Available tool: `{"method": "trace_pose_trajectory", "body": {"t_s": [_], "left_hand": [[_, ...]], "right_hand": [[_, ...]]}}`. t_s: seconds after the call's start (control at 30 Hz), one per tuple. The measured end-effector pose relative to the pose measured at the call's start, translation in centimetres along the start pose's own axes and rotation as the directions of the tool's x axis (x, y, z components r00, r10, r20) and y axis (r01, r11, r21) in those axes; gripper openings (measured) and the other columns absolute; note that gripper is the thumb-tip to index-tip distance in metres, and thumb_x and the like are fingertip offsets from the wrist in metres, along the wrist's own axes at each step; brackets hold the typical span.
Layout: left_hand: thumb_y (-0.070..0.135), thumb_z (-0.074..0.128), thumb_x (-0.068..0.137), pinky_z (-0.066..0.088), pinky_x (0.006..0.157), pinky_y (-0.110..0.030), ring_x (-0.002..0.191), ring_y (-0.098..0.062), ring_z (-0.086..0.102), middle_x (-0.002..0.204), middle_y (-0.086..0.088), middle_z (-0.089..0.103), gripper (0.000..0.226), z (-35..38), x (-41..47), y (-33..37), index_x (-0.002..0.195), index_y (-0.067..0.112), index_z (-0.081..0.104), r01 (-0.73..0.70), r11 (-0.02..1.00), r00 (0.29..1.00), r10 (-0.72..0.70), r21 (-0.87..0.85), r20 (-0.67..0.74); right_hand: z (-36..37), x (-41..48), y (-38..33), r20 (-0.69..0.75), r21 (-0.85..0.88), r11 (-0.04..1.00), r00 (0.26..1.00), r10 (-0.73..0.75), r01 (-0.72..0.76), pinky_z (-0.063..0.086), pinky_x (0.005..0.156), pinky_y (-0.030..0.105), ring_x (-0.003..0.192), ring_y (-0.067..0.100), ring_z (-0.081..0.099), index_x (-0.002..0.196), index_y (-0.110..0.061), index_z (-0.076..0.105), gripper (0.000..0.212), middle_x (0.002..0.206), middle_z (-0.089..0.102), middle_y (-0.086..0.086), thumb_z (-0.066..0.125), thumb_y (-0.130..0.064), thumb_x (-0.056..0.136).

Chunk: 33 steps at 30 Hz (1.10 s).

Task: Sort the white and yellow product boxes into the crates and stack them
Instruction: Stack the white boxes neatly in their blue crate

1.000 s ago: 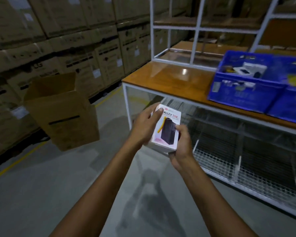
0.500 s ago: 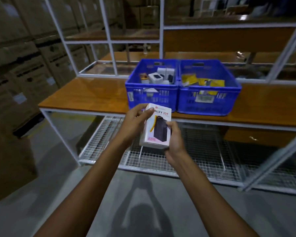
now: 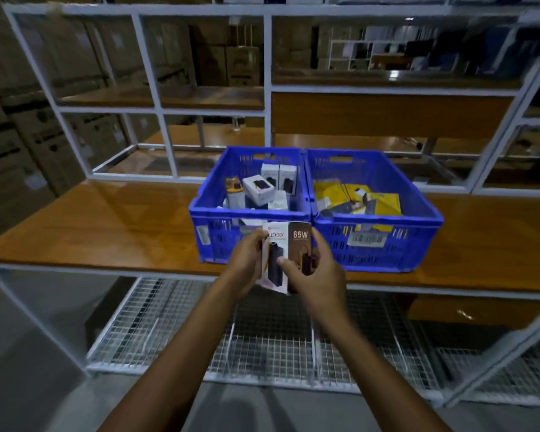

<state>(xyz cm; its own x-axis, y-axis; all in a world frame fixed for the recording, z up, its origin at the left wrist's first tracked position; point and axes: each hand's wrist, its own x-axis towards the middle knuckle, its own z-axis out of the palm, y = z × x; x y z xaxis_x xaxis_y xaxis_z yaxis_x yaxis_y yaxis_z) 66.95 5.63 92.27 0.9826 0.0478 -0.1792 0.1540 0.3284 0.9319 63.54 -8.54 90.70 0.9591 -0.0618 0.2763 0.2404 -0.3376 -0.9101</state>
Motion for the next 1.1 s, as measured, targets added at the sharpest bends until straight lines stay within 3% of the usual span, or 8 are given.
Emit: {"method": "trace_pose_trajectory", "body": {"t_s": [0.13, 0.33, 0.5, 0.63, 0.8, 0.9, 1.03, 1.1], "left_hand": [[0.022, 0.036, 0.104, 0.053, 0.087, -0.045, 0.097, -0.03, 0.068, 0.096, -0.013, 0.074, 0.028, -1.3, 6.5, 3.2, 0.108, 0.013, 0.063, -0.091, 0.996, 0.996, 0.091, -0.024, 0.005], [0.032, 0.039, 0.103, 0.055, 0.09, -0.044, 0.099, -0.023, 0.071, 0.106, -0.01, 0.075, 0.032, -3.3, 15.3, 8.0, 0.118, 0.017, 0.063, -0.204, 0.979, 0.978, 0.202, 0.029, 0.059], [0.033, 0.043, 0.103, 0.054, 0.093, -0.044, 0.105, -0.025, 0.067, 0.11, -0.011, 0.071, 0.027, -3.7, 20.6, 9.5, 0.116, 0.017, 0.06, -0.268, 0.937, 0.963, 0.264, 0.225, 0.046], [0.034, 0.043, 0.103, 0.051, 0.095, -0.041, 0.113, -0.023, 0.062, 0.122, -0.008, 0.064, 0.03, -3.7, 24.5, 8.6, 0.125, 0.017, 0.056, -0.224, 0.899, 0.974, 0.22, 0.377, 0.054], [0.044, 0.04, 0.102, 0.042, 0.061, -0.03, 0.069, -0.022, 0.053, 0.08, -0.01, 0.059, 0.042, -4.6, 27.7, 6.7, 0.089, 0.011, 0.06, -0.027, 0.877, 0.995, 0.07, 0.48, -0.071], [0.051, 0.048, 0.094, 0.03, 0.052, -0.027, 0.054, -0.019, 0.042, 0.058, 0.001, 0.05, 0.043, -6.1, 29.8, 5.5, 0.065, 0.019, 0.056, 0.072, 0.866, 0.979, 0.034, 0.495, -0.202], [0.009, 0.052, 0.091, 0.048, 0.064, -0.04, 0.067, -0.026, 0.056, 0.066, -0.006, 0.058, 0.028, -6.4, 29.6, 4.7, 0.064, 0.018, 0.054, -0.041, 0.594, 0.977, 0.191, 0.803, -0.091], [0.009, 0.055, 0.088, 0.05, 0.067, -0.042, 0.07, -0.029, 0.061, 0.07, -0.012, 0.062, 0.022, -5.9, 28.8, 4.4, 0.067, 0.015, 0.054, -0.067, 0.437, 0.982, 0.19, 0.897, -0.019]], "right_hand": [[3.5, 7.0, -0.7, -0.033, -0.118, 0.99, 0.996, -0.08, 0.075, 0.056, 0.088, 0.031, 0.109, 0.01, 0.065, 0.151, -0.032, 0.033, 0.089, 0.126, 0.066, -0.005, 0.079, -0.047, 0.076], [7.2, 16.5, -0.8, 0.058, -0.032, 0.989, 0.988, -0.14, 0.142, 0.054, 0.092, 0.023, 0.123, 0.009, 0.056, 0.154, -0.039, 0.018, 0.097, 0.143, 0.053, -0.004, 0.081, -0.032, 0.08], [8.6, 23.4, 0.4, 0.161, -0.036, 0.987, 0.976, -0.147, 0.155, 0.051, 0.102, 0.038, 0.132, 0.014, 0.05, 0.156, -0.038, 0.014, 0.092, 0.151, 0.043, -0.002, 0.074, -0.021, 0.088], [8.8, 27.4, 1.6, 0.275, -0.078, 0.996, 0.961, -0.03, 0.053, 0.051, 0.087, 0.032, 0.121, 0.015, 0.056, 0.156, -0.03, 0.02, 0.083, 0.139, 0.051, -0.007, 0.069, -0.016, 0.091], [8.5, 30.2, 4.5, 0.317, -0.265, 0.961, 0.948, 0.007, 0.082, 0.04, 0.105, 0.037, 0.138, 0.025, 0.041, 0.141, -0.019, 0.05, 0.052, 0.15, 0.041, 0.005, 0.067, -0.029, 0.092], [7.9, 30.8, 5.5, 0.3, -0.286, 0.952, 0.954, -0.015, 0.105, 0.047, 0.1, 0.037, 0.122, 0.023, 0.056, 0.127, -0.017, 0.063, 0.037, 0.137, 0.058, 0.005, 0.067, -0.029, 0.093], [8.1, 30.5, 6.2, 0.455, -0.337, 0.922, 0.89, -0.019, 0.192, 0.055, 0.087, 0.039, 0.101, 0.02, 0.067, 0.116, -0.02, 0.068, 0.025, 0.117, 0.071, 0.0, 0.061, -0.033, 0.095], [8.3, 30.3, 6.5, 0.537, -0.379, 0.88, 0.843, -0.044, 0.287, 0.055, 0.082, 0.039, 0.097, 0.021, 0.066, 0.112, -0.022, 0.068, 0.026, 0.112, 0.071, -0.003, 0.057, -0.04, 0.095]]}}
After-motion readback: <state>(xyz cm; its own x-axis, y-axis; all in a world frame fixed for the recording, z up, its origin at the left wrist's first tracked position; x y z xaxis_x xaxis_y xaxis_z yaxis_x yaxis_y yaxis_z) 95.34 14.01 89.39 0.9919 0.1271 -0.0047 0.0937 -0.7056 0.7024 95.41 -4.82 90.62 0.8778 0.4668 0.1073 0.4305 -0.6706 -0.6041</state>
